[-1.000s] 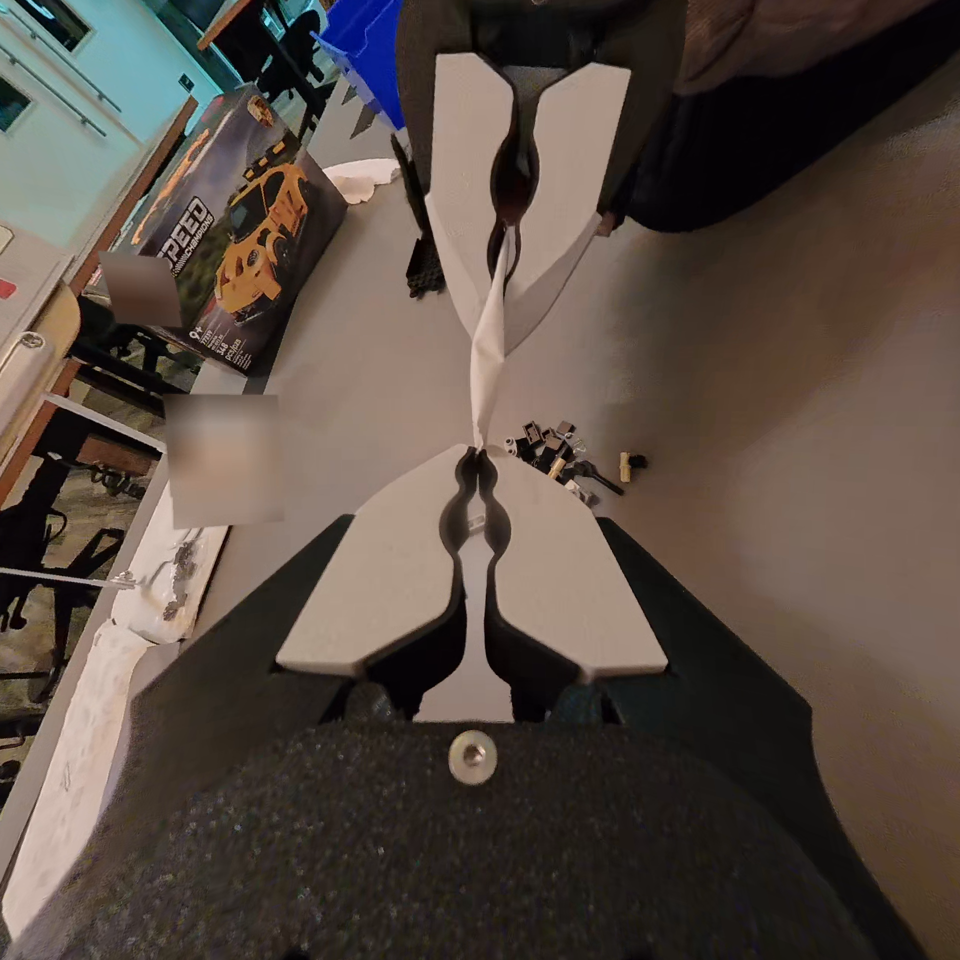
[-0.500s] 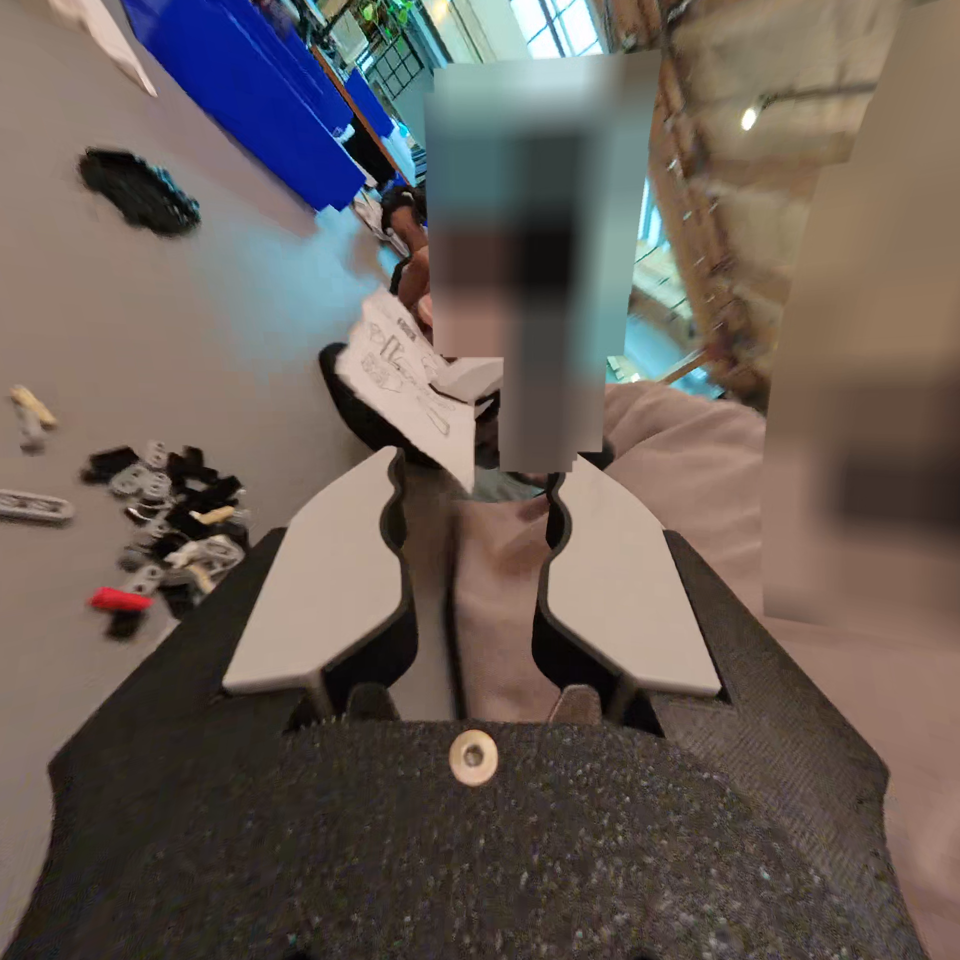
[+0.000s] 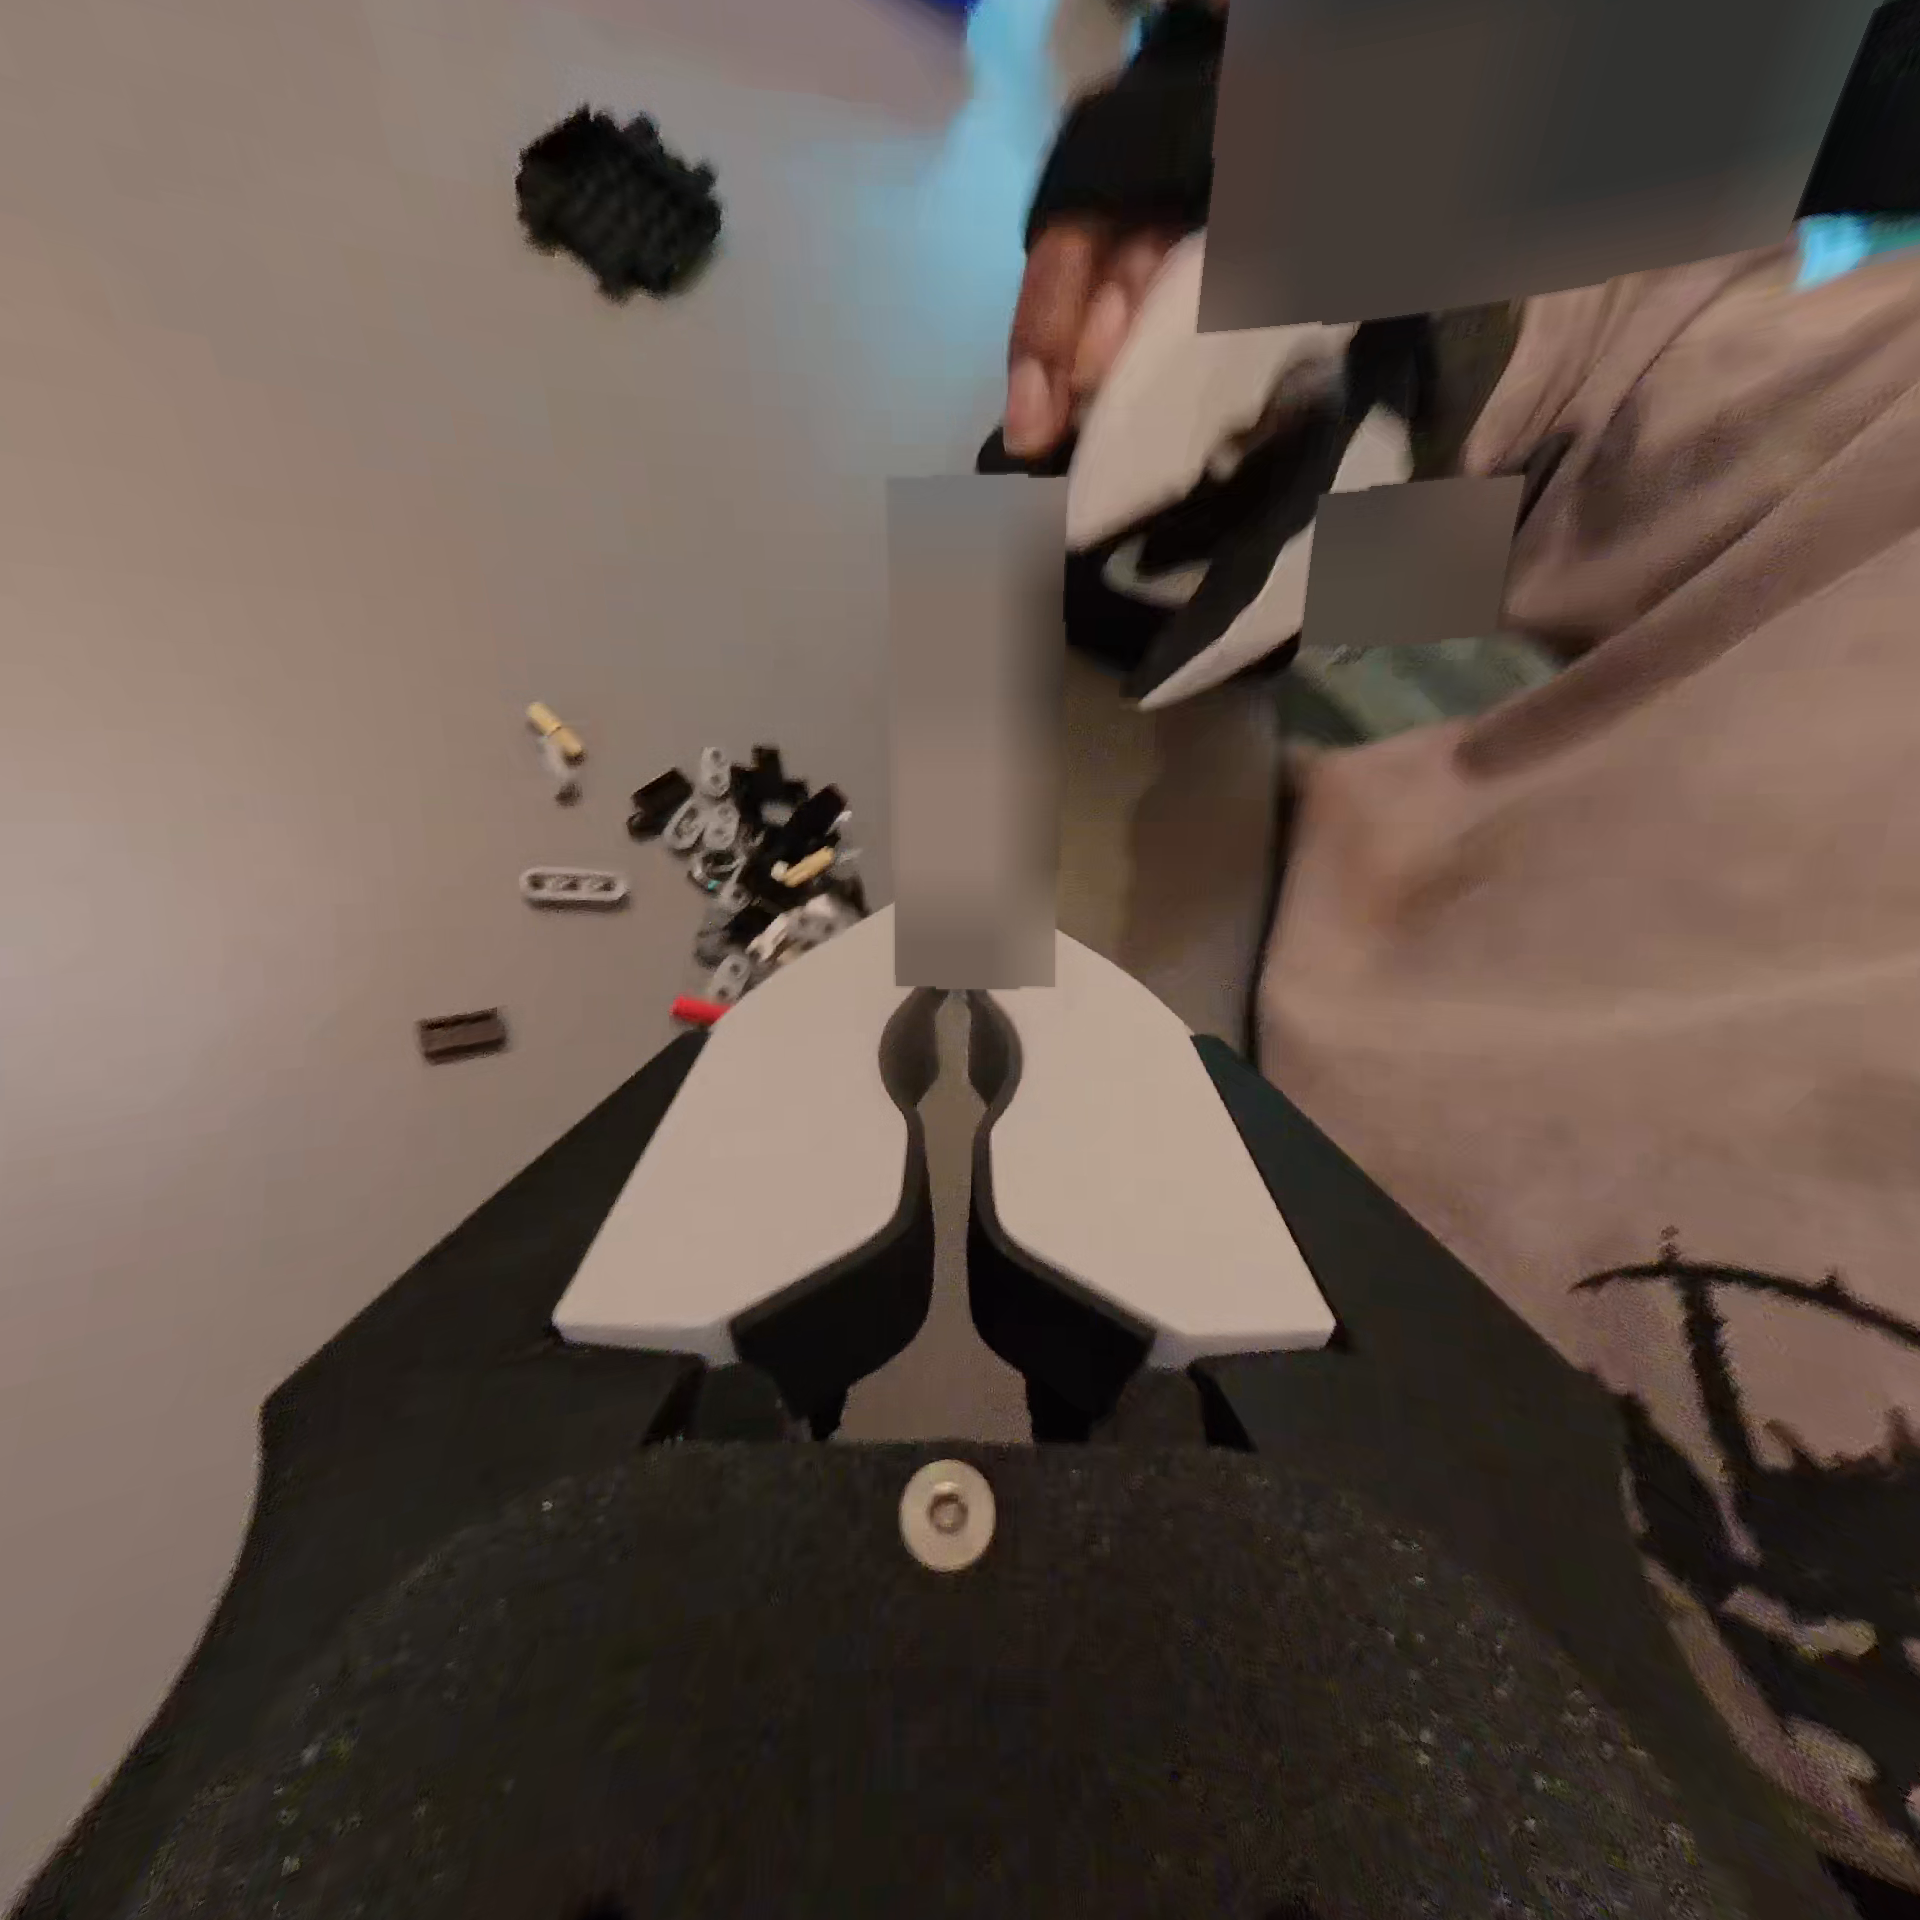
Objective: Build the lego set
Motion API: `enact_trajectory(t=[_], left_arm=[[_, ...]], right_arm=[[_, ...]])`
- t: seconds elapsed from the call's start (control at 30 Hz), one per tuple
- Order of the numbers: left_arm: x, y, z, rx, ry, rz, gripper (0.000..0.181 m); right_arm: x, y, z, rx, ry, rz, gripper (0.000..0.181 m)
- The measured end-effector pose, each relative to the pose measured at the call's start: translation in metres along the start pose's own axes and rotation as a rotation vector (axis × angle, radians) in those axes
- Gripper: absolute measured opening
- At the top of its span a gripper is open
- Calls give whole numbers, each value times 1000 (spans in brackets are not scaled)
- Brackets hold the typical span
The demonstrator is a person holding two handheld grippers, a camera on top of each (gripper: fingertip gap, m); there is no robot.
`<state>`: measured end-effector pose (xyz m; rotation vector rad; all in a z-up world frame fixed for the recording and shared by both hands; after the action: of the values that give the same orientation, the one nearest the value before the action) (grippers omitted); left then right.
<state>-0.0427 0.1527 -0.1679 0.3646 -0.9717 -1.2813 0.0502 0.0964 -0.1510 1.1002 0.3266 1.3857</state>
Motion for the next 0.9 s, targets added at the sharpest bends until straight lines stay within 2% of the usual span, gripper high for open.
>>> enact_trajectory(t=[0.1,0.2,0.23,0.27,0.33,0.37,0.43,0.57,0.67,0.77,0.8,0.83,0.9], left_arm=[[1,-4,1,-137,43,-127,0],[7,-2,1,-225,50,-234,0],[9,0,1,-237,43,-256,0],[11,2,3,-247,41,-275,0],[10,5,6,-257,47,-286,0],[6,7,8,-245,68,-280,0],[1,15,16,-142,80,-242,0],[-4,31,31,131,96,-170,30],[-3,43,31,312,72,-74,33],[-9,57,34,448,61,36,25],[-15,59,35,467,90,59,8],[-22,61,36,464,138,71,0],[-31,65,36,424,171,117,0]], right_arm=[[9,-2,0,28,258,-321,52],[10,-4,-15,8,437,-482,68],[10,-6,-22,-6,468,-509,67],[13,-9,-30,-12,455,-517,52],[14,-8,-37,38,487,-517,0],[18,-9,-39,48,480,-550,0],[26,-5,-38,133,485,-617,0],[52,5,-31,380,395,-783,0],[69,12,-27,559,349,-900,0],[81,13,-26,630,276,-931,0],[85,13,-26,647,254,-936,0],[88,13,-25,650,232,-932,0],[94,11,-27,608,138,-898,0]])
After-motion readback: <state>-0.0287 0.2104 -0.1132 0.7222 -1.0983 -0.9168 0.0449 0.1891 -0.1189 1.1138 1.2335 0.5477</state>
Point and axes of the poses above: each gripper's, where its closed fingertips meet, z back along the fingers, y out of its top, x = y × z across the jaws, the point moved 3 cm from there along z, back along the fingers, and after that the axes turned 10 degrees about y, right-handed, at the moved point
